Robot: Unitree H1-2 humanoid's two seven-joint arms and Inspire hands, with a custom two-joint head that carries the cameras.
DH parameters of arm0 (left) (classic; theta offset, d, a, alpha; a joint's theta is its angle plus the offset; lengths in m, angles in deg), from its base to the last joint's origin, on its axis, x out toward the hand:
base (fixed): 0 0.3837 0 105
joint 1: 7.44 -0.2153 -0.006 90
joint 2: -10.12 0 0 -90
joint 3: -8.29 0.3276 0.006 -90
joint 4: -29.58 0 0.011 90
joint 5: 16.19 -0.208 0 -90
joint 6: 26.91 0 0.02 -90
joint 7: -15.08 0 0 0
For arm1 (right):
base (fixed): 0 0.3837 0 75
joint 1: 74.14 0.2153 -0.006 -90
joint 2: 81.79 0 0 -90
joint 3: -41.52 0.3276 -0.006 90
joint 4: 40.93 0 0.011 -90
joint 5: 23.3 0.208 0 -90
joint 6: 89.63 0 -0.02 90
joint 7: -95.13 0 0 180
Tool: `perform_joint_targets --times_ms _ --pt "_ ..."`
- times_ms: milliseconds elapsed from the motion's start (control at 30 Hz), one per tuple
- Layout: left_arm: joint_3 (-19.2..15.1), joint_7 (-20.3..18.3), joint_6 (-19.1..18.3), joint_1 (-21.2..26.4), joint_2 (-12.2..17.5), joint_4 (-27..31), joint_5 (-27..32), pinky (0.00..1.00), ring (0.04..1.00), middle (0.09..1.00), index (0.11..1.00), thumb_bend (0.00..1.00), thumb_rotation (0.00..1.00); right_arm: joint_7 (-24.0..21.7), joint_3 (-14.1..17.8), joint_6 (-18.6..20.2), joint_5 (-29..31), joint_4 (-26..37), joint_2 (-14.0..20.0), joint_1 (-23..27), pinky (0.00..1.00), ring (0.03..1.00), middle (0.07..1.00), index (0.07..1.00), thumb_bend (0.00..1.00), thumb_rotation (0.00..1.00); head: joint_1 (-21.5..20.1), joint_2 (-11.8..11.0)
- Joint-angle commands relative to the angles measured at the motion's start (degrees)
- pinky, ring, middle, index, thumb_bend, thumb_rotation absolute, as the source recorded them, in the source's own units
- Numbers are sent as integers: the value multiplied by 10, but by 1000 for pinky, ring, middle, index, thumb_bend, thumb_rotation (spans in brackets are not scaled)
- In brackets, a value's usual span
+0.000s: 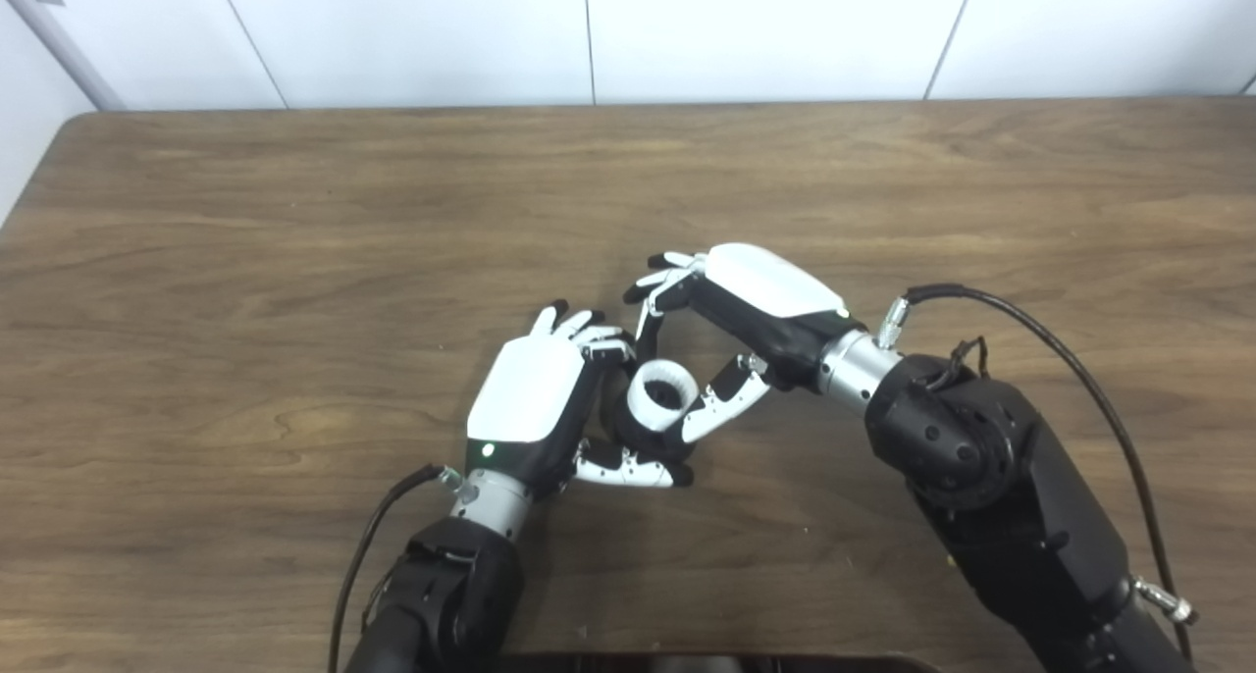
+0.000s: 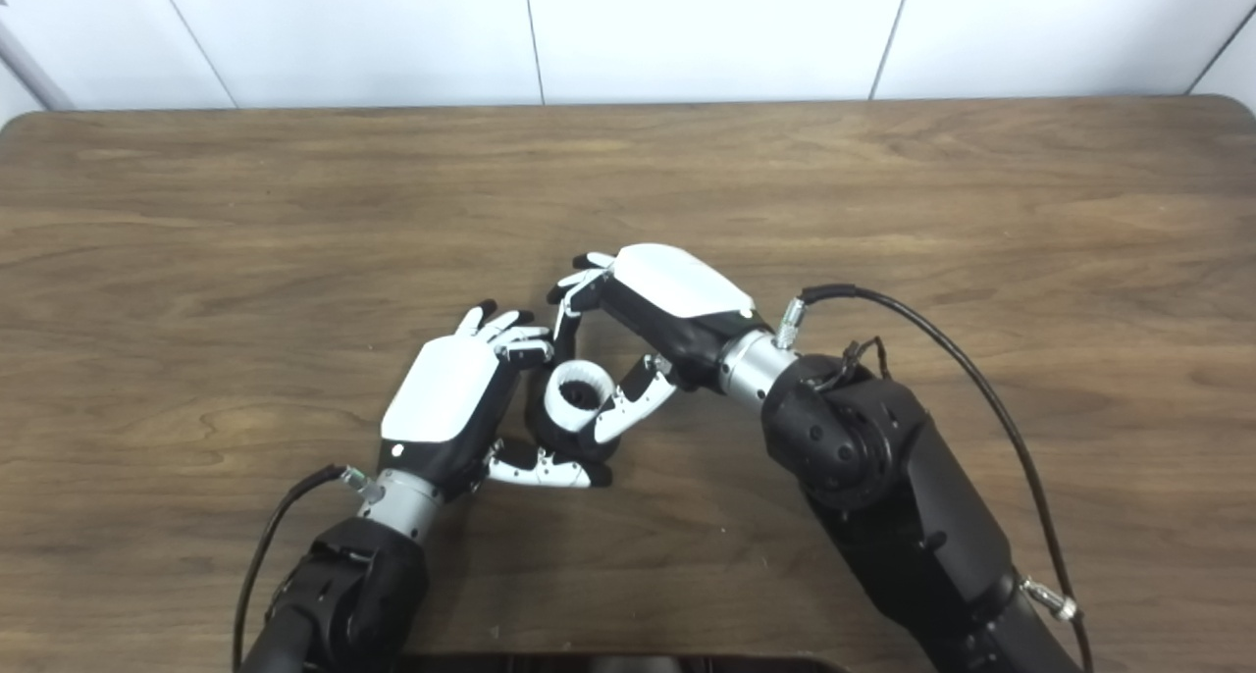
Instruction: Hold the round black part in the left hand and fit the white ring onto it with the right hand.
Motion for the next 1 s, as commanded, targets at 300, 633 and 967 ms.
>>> perform_joint_targets --times_ms 300,633,967 --pt "4 -20 -1 1 1 5 -5 1000 905 786 484 524 50 6 7 -8 2 9 -7 7 975 955 832 484 522 138 -1 3" --pt "3 -15 3 4 2 3 -5 1000 902 783 484 524 51 4 8 -10 2 8 -5 8 971 955 831 484 522 139 -5 6" --pt "2 -14 3 5 0 2 -2 1000 903 783 484 524 51 6 4 -13 -1 9 -9 8 966 955 832 484 523 138 -5 8"
